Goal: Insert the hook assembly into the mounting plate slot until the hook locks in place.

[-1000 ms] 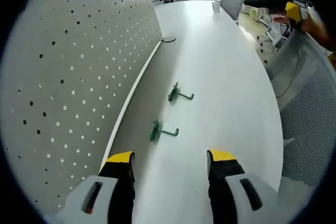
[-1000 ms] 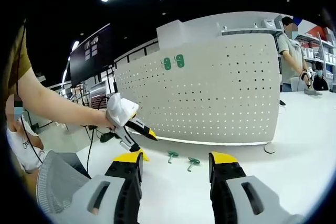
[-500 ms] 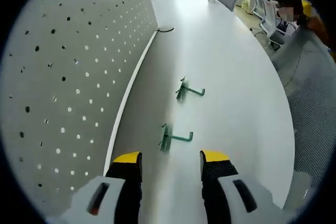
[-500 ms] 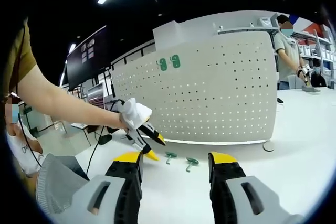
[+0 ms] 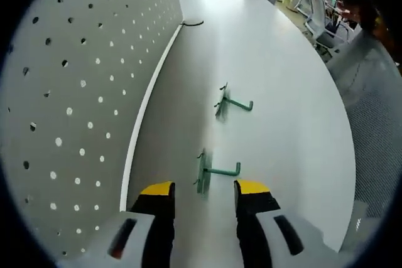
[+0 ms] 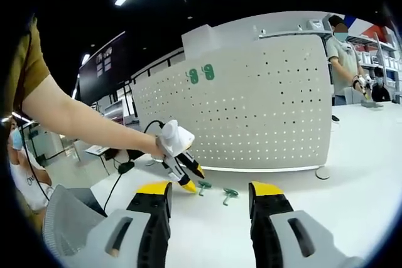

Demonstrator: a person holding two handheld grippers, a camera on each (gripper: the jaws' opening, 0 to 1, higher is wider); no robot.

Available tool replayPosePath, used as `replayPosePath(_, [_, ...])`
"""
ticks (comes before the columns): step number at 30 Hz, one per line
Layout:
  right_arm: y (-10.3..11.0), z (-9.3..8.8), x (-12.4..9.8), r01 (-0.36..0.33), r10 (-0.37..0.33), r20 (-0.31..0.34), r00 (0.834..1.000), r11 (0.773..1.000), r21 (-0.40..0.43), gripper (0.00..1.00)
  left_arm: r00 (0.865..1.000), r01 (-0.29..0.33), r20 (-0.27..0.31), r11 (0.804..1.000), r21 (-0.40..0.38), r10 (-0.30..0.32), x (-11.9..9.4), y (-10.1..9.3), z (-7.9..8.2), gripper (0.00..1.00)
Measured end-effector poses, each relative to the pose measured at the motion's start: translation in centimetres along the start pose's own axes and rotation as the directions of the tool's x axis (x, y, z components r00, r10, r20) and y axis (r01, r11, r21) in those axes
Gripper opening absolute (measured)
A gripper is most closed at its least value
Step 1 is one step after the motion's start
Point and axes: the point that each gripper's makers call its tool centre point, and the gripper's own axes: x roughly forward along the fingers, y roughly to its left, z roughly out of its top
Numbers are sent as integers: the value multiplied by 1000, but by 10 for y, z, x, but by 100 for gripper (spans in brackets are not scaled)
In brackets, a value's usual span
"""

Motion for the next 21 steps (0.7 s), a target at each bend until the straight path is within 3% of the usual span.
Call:
replayPosePath(14, [-3, -1, 0, 10, -10, -3, 1000, 1000, 0, 46, 993, 95, -76, 995, 25, -93, 7, -1, 1, 32])
replayPosePath(21, [-3, -2, 0, 11, -11, -5, 1000, 1000, 1, 45, 989, 109, -100, 993, 40, -105, 7, 1, 0, 28])
